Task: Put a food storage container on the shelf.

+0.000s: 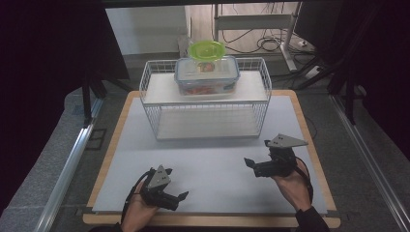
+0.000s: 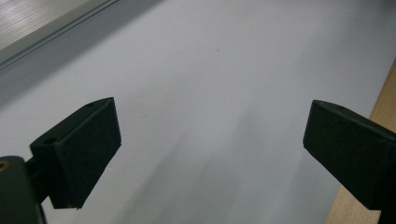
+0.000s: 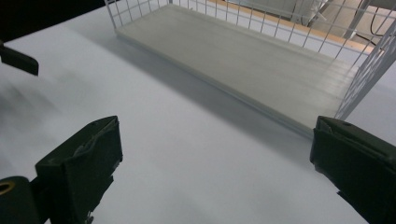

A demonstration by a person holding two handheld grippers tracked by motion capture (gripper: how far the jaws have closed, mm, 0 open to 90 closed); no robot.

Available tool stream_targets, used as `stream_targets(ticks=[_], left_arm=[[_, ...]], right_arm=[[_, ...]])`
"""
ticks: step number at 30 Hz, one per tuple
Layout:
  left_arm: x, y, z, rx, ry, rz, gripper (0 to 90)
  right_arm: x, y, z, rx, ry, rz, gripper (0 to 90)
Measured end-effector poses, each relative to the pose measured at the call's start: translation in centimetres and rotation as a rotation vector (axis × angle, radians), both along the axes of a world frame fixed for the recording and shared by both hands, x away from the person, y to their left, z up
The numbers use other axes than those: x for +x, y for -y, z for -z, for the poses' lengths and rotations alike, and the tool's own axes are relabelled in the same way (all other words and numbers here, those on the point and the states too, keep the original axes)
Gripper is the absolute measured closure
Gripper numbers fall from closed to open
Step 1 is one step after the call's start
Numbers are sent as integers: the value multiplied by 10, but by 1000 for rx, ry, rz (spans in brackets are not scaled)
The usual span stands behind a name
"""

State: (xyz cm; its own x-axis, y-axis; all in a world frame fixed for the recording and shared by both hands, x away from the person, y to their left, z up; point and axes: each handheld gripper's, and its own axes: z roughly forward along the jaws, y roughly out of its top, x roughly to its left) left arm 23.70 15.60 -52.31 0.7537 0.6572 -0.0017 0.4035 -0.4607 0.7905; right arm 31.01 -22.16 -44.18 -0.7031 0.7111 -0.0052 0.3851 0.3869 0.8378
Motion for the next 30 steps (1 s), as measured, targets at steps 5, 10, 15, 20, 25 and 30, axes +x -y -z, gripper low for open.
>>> stream_targets(ticks=[5, 10, 15, 20, 25, 30], left_arm=[[0, 0, 0, 2, 0, 1, 38], [0, 0, 0, 3, 0, 1, 38], [0, 0, 0, 6, 1, 0, 39], [0, 0, 1, 7, -1, 2, 38], [0, 0, 1, 11, -3, 3, 38], [0, 1, 2, 16, -8, 3, 38]], right_arm=[[-7, 6, 12, -3, 9, 4, 20], [-14, 11, 24, -24, -2, 7, 16], [-20, 14, 36, -65, -13, 3, 14], [-27, 16, 45, -93, -16, -11, 15], [-31, 16, 53, -121, -36, -17, 16], [-33, 16, 64, -152, -83, -19, 17]])
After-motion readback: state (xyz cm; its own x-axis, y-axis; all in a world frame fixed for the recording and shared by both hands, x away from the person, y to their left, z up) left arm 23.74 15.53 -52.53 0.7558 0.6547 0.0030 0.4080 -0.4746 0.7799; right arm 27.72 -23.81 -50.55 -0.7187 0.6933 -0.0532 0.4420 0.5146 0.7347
